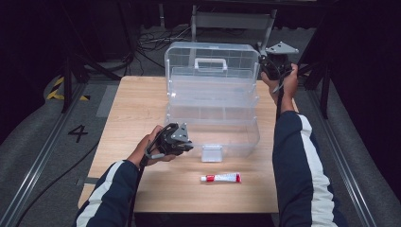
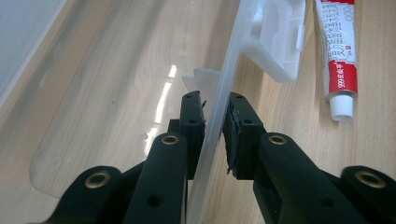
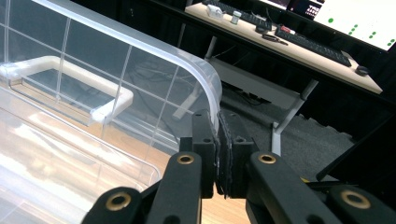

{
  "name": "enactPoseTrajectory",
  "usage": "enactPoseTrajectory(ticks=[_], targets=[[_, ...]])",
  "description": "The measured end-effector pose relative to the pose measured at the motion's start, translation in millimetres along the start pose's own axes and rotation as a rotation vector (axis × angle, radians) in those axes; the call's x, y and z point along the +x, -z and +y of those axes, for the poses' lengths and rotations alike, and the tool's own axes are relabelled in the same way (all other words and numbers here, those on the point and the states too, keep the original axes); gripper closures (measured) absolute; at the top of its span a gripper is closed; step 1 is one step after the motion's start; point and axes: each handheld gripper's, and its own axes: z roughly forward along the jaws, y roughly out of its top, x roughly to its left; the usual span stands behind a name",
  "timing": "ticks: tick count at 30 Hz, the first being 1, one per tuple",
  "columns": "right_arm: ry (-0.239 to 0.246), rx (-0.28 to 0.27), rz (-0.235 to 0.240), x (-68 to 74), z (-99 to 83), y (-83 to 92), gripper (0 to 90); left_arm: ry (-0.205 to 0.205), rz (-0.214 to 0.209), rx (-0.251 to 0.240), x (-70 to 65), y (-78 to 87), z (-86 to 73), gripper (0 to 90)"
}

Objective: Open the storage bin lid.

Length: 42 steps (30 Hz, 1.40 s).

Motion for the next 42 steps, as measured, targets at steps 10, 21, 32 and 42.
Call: enactPoseTrajectory(ticks=[10, 21, 32, 42], targets=[[0.01, 0.053, -0.002, -4.7, -1.3, -12.9, 85.7, 0.012, -0.021, -0.02, -3.2, 2.6, -4.5, 78.3], [0.029, 0.077, 0.011, -6.5, -2.9, -28.4, 90.0, 0.016, -0.014, -0.021, -9.1, 3.0, -3.7, 78.3], [0.063, 0.113, -0.009, -6.1, -17.8, -36.0, 90.0, 0.023, -0.002, -0.017, -8.1, 2.2, -4.6, 78.6], [0.052, 0.108, 0.0, -8.0, -22.0, -28.5, 90.0, 0.033, -0.011, -0.027, -6.1, 3.4, -7.9, 78.7]])
